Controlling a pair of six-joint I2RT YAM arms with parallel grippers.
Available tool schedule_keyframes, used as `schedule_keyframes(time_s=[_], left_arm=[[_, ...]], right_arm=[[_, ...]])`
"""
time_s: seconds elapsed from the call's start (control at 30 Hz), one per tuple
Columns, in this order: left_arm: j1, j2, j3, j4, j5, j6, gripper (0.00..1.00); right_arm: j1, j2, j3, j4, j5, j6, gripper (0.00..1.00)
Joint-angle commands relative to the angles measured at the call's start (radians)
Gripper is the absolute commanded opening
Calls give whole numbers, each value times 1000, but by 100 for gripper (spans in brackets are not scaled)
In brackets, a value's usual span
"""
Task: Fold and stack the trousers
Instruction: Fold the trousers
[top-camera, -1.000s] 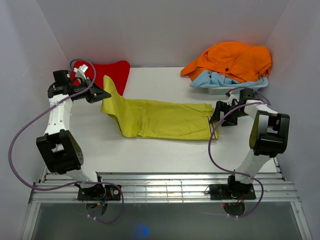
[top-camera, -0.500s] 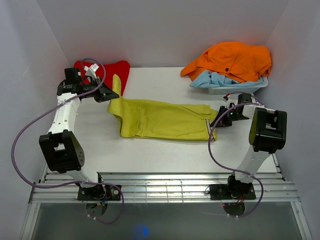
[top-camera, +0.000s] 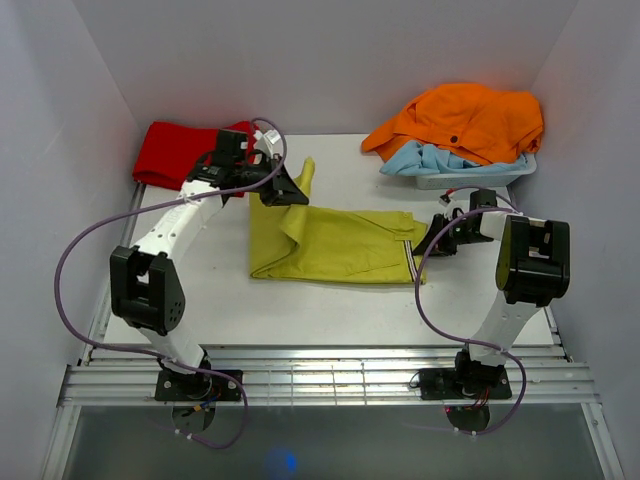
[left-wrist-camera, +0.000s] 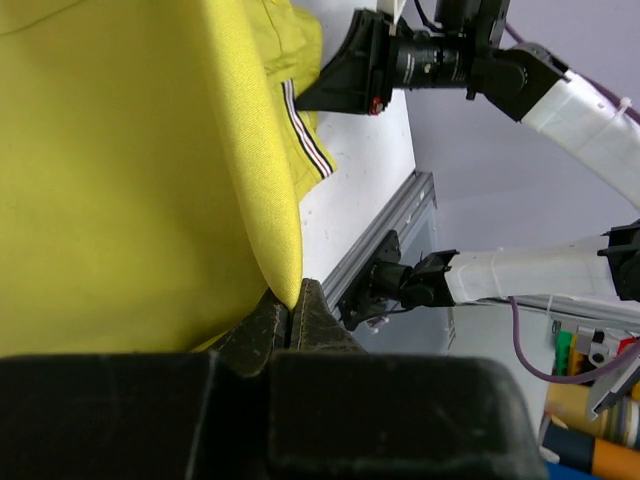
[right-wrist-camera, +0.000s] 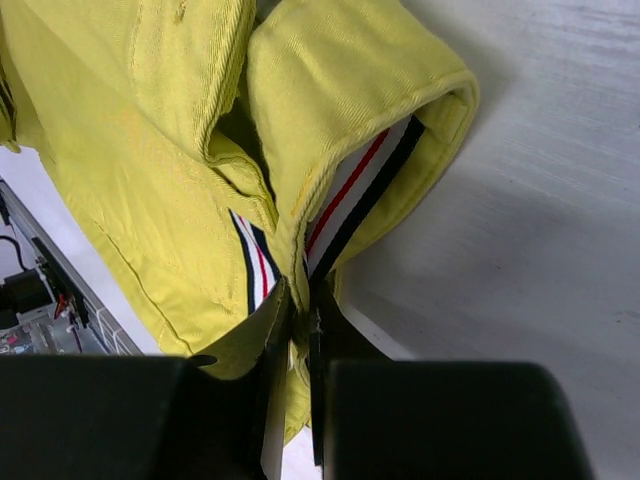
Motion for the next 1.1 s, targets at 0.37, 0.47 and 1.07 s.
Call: schedule_keyframes(time_s=[0.37, 0.47, 1.07], left_arm=[[-301, 271, 112, 329, -72, -283, 0], [-338, 318, 109, 352, -108, -327, 0], [-455, 493, 248, 352, -189, -390, 0]], right_arm=[[32, -23, -62, 82, -106, 84, 8], [33, -28, -69, 97, -115, 95, 8], [53, -45, -114, 166, -129, 158, 8]])
